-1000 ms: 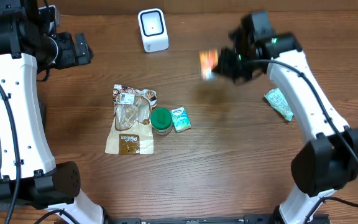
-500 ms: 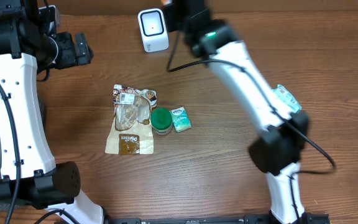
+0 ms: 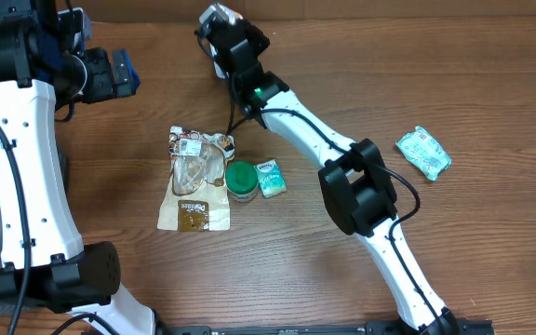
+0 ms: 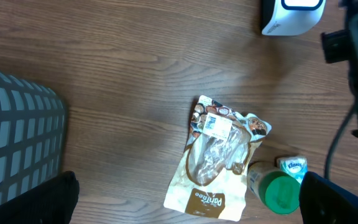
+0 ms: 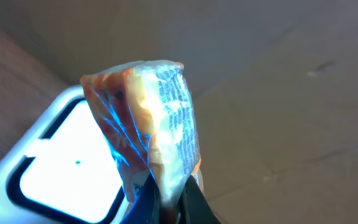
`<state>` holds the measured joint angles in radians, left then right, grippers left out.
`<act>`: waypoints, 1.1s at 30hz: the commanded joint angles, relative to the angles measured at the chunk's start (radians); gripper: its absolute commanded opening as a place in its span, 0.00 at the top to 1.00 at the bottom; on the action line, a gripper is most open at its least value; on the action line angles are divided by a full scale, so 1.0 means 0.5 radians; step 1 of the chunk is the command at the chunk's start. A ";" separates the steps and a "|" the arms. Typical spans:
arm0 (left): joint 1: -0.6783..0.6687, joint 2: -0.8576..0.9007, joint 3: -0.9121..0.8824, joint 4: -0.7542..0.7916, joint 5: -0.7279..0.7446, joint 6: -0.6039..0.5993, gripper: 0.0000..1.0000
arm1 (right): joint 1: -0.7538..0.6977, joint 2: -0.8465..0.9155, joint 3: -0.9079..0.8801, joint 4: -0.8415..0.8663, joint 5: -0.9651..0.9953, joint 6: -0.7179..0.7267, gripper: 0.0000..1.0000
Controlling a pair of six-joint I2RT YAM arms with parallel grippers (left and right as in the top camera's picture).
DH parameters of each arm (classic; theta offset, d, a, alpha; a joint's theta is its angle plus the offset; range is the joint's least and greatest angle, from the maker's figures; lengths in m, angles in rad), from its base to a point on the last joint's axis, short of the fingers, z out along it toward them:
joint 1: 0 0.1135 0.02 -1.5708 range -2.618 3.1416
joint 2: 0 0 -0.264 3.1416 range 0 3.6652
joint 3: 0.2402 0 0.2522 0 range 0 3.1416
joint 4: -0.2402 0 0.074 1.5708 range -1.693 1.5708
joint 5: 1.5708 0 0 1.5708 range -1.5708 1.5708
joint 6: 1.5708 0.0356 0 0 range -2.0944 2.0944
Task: Scan the item barcode
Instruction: 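Hold the orange pack's barcode in front of the white scanner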
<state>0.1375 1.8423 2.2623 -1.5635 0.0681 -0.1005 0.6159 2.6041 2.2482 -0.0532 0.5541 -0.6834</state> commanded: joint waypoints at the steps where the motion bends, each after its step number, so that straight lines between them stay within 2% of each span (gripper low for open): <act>1: -0.001 0.008 -0.005 0.002 0.006 0.023 0.00 | -0.011 -0.001 -0.006 0.027 -0.051 -0.153 0.96; 16: -0.001 0.010 -0.005 0.002 0.006 0.023 0.01 | -0.009 -0.001 -0.006 -0.007 -0.079 -0.137 0.96; 23: -0.001 0.010 -0.005 0.002 0.006 0.023 0.00 | -0.025 -0.124 -0.005 -0.102 -0.204 0.231 0.96; 29: -0.001 0.010 -0.005 0.002 0.006 0.022 0.01 | -0.089 -0.424 -0.005 -0.407 -0.436 0.556 0.96; 33: -0.001 0.011 -0.005 0.002 0.006 0.023 0.00 | -0.141 -0.679 -0.005 -0.741 -0.688 0.813 0.96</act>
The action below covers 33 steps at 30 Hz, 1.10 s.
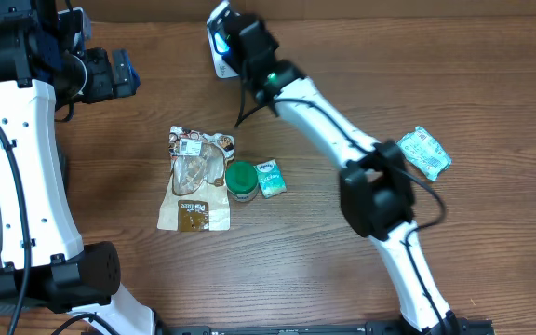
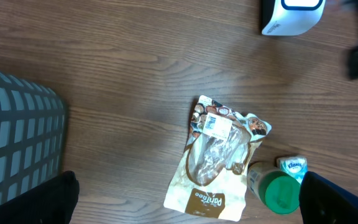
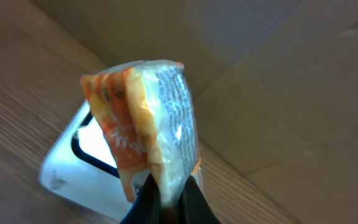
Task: Scan the item barcode
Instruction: 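Hold the orange pack's barcode in front of the white scanner, then carry the orange pack right and drop it by the green bag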
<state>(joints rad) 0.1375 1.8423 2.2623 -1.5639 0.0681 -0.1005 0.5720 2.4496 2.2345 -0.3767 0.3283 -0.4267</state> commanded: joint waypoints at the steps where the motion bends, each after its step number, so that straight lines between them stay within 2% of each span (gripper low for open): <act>1: -0.001 0.011 -0.005 0.002 0.006 0.022 0.01 | -0.068 -0.431 0.022 -0.192 -0.313 0.365 0.96; 6: -0.001 0.011 -0.005 0.002 0.006 0.022 0.00 | -0.198 -0.745 0.022 -0.769 -0.790 0.838 0.96; 11: -0.001 0.010 -0.005 0.002 0.006 0.023 0.00 | -0.410 -0.958 0.022 -1.376 -1.196 1.055 0.96; 17: -0.001 0.011 -0.005 0.002 0.006 0.022 0.01 | -0.729 -0.967 0.018 -2.093 -1.203 1.277 0.96; 20: -0.001 0.011 -0.005 0.002 0.006 0.023 0.00 | -0.870 -0.908 -0.019 -2.314 -1.118 1.281 0.96; 24: -0.001 0.011 -0.005 0.002 0.006 0.022 0.01 | -1.021 -0.854 -0.233 -2.291 -1.020 1.336 0.96; 33: -0.001 0.011 -0.005 0.002 0.006 0.023 0.00 | -1.373 -0.851 -0.909 -1.891 -1.008 1.387 0.96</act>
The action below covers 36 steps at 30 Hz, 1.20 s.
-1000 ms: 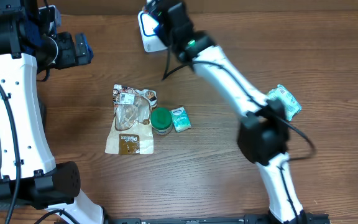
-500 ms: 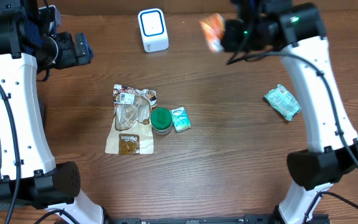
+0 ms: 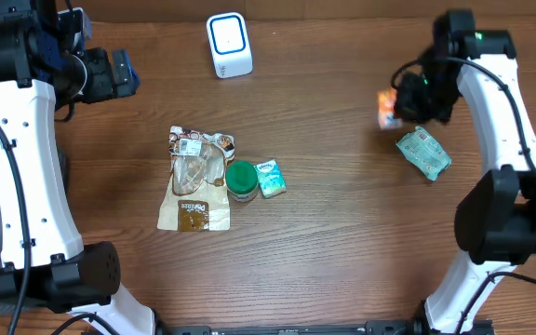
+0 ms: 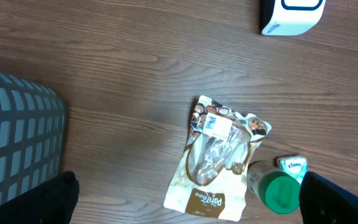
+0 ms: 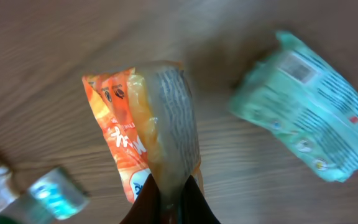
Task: Scan the item barcode
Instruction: 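Carry the orange pack right and drop it by the green bag, then reach the right gripper to the teal Kleenex pack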
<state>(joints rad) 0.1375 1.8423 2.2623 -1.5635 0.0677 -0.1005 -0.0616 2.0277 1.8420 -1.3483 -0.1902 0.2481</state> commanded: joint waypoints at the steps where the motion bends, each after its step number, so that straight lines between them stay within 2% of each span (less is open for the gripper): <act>1: -0.001 0.011 -0.005 0.002 0.007 0.023 0.01 | -0.143 -0.007 -0.185 0.092 0.028 0.040 0.96; 10: -0.001 0.010 -0.005 0.002 0.007 0.023 0.01 | -0.433 -0.007 -0.570 0.368 0.028 0.126 0.94; 13: -0.001 0.011 -0.005 0.002 0.007 0.023 0.01 | -0.472 -0.007 -0.598 0.389 0.027 0.126 0.83; 17: -0.001 0.011 -0.005 0.002 0.007 0.022 0.00 | -0.478 -0.007 -0.598 0.388 0.027 0.124 0.62; 21: -0.001 0.011 -0.005 0.002 0.007 0.023 0.00 | -0.478 -0.008 -0.584 0.365 0.027 0.117 0.55; 26: -0.001 0.011 -0.005 0.002 0.007 0.023 0.00 | -0.484 -0.008 -0.386 0.201 0.029 0.116 0.51; 36: -0.001 0.010 -0.005 0.002 0.007 0.023 0.01 | -0.387 -0.015 0.273 -0.244 0.024 0.064 0.49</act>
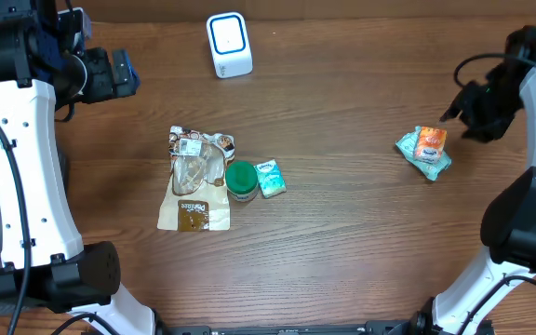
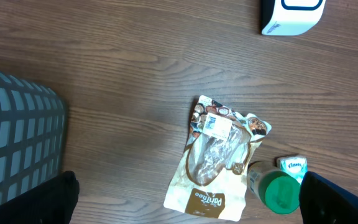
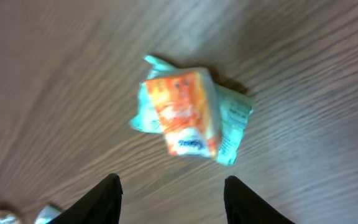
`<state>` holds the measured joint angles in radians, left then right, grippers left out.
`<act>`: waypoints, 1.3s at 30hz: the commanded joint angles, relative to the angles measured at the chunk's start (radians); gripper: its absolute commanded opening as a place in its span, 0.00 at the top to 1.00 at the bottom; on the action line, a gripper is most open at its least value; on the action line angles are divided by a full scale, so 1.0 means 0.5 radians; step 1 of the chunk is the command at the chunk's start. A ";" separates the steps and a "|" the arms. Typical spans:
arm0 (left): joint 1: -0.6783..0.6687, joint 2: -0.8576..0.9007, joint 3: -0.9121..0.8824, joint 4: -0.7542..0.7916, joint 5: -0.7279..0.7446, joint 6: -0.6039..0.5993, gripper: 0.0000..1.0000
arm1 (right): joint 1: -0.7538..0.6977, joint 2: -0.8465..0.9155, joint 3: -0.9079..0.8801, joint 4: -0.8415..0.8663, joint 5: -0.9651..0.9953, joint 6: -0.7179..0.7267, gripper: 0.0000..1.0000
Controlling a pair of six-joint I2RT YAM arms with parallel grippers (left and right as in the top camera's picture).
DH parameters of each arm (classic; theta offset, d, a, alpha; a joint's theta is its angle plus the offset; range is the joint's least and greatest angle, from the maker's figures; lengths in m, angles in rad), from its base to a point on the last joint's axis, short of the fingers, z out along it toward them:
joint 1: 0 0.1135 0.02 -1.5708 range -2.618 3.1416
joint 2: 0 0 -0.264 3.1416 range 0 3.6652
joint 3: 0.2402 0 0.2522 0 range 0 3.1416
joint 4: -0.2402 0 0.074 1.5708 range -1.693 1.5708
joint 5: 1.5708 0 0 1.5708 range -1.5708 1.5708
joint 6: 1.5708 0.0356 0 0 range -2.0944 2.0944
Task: Scan the item barcode
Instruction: 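Reach the right gripper to the teal Kleenex pack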
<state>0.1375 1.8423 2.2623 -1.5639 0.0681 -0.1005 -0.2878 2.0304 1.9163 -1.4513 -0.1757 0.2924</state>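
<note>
The orange packet (image 1: 428, 142) lies on top of the teal packet (image 1: 411, 147) at the right of the table; the right wrist view shows the orange packet (image 3: 185, 119) resting on the teal one (image 3: 232, 121). My right gripper (image 3: 174, 196) hangs open above them with nothing between its fingers. The white scanner (image 1: 228, 44) stands at the far middle and shows again as the scanner (image 2: 289, 15) in the left wrist view. High at the far left, my left gripper (image 2: 188, 198) stays open and empty.
A brown snack pouch (image 1: 194, 179), a green-lidded jar (image 1: 241, 180) and a small tissue pack (image 1: 270, 177) lie left of centre. A grey gridded basket (image 2: 14, 146) sits at the left edge in the left wrist view.
My right gripper has opened and let go of the orange packet, which now lies on the teal packet. The gripper has drawn back to the right. The left arm has not moved.
My right gripper first held the orange packet right at the scanner's lit face, then a little away from it. Then it held the packet at the right side beside the teal packet. Now the packet rests there, released.
</note>
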 commanded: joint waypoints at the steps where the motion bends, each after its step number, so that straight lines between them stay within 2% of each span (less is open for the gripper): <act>1: -0.001 0.011 -0.005 0.002 0.006 0.023 0.00 | 0.098 -0.021 0.153 -0.060 -0.012 -0.030 0.49; 5: -0.001 0.011 -0.005 0.002 0.006 0.023 0.00 | 0.253 -0.019 0.159 -0.072 -0.185 -0.172 0.48; 18: -0.001 0.011 -0.005 0.002 0.007 0.023 0.01 | 0.882 -0.017 0.015 0.087 -0.192 -0.166 0.45; 27: -0.001 0.011 -0.005 0.002 0.006 0.023 0.00 | 1.268 -0.016 -0.379 0.469 -0.268 0.007 0.45; 39: -0.001 0.011 -0.005 0.002 0.007 0.022 0.00 | 1.530 -0.015 -0.895 1.079 -0.372 0.267 0.57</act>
<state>0.1375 1.8423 2.2623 -1.5639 0.0677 -0.1005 0.4717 2.0300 1.5024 -0.9405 -0.3519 0.3714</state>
